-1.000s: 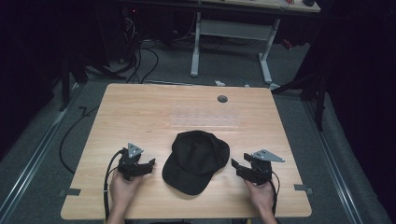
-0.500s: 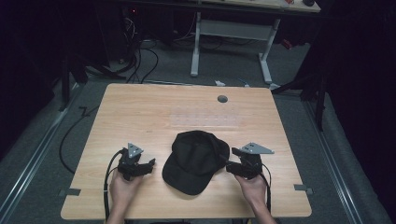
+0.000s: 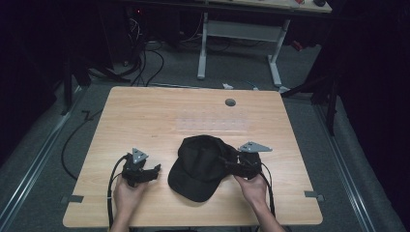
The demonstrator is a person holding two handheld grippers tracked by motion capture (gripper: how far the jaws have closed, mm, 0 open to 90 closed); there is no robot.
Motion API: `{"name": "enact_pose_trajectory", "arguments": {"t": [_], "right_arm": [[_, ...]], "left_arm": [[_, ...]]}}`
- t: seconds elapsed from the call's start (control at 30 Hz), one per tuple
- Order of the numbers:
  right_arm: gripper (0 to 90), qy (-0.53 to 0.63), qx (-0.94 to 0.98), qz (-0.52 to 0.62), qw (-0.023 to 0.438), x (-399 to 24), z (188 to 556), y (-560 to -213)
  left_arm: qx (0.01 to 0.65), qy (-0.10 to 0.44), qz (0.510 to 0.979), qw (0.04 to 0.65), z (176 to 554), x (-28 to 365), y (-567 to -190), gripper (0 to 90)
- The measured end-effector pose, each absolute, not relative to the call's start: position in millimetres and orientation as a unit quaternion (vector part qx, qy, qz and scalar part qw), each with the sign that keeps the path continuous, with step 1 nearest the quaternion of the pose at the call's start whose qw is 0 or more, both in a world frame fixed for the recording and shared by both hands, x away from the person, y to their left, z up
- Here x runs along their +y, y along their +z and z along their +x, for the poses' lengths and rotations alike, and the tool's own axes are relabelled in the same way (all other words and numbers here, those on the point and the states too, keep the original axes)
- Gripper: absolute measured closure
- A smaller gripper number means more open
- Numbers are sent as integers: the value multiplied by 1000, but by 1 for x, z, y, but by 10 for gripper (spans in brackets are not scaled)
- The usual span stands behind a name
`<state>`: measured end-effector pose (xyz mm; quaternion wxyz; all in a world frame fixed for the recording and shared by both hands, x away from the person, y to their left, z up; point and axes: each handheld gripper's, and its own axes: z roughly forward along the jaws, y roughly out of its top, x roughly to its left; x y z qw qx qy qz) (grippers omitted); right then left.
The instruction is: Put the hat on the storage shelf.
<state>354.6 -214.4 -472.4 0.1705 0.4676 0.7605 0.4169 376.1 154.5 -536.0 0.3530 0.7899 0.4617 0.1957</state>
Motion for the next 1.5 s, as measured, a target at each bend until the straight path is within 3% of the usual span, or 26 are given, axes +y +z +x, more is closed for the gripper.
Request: {"name": "enact_pose_trajectory", "arguments": {"t": [0.3, 0.4, 0.63, 0.87, 1.5], "right_arm": [[482, 411, 762, 475, 156, -214, 364, -481], [556, 409, 767, 476, 136, -213, 367, -485], [717, 404, 774, 469, 135, -211, 368, -488], [797, 410, 771, 470, 130, -212, 368, -488], [851, 454, 747, 471, 119, -220, 364, -482]], "left_arm": [[462, 196, 790, 353, 376, 155, -536, 274], [462, 197, 789, 354, 376, 155, -536, 275], [462, 197, 789, 354, 376, 155, -536, 277], [462, 196, 789, 354, 376, 155, -536, 277], [463, 197, 789, 354, 376, 154, -536, 277]]}}
